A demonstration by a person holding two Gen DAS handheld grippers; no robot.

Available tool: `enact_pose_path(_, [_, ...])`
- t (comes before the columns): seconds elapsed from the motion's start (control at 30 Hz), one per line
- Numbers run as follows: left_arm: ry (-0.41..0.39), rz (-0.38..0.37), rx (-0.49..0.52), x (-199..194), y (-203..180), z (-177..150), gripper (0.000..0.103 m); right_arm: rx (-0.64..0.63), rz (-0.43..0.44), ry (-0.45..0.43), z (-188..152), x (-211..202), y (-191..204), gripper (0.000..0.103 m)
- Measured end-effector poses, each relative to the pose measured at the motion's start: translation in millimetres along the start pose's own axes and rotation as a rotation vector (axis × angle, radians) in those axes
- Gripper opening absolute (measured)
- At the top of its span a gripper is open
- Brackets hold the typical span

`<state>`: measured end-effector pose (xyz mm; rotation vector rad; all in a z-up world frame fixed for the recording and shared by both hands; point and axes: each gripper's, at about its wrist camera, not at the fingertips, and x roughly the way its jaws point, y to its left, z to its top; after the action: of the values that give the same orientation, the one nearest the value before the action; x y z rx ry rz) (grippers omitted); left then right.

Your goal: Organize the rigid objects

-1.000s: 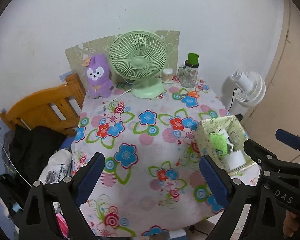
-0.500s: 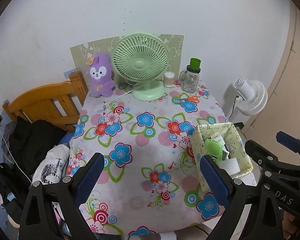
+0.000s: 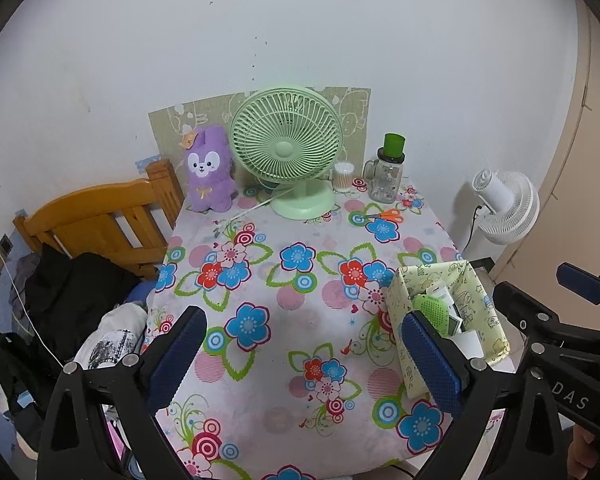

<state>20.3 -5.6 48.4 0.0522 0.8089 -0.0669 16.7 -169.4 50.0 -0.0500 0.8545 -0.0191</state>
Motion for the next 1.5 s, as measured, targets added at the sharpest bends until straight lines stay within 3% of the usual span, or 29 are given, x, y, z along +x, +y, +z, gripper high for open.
enact_pose_path(0.27, [-0.011, 0.032, -0.005, -7, -1, 1, 0.099, 0.009, 0.015, -0.008, 2, -3, 0, 0.087])
enact_pose_path(0.9, [0.036, -0.004, 0.006, -10, 2, 9, 0.099, 0.025, 0.001, 0.014, 7, -13, -2, 0.087])
enact_pose_path(1.5, [0.020, -0.011, 0.014, -20, 2, 5, 0.099, 0.027, 0.006, -0.004, 4, -25, -1, 0.084])
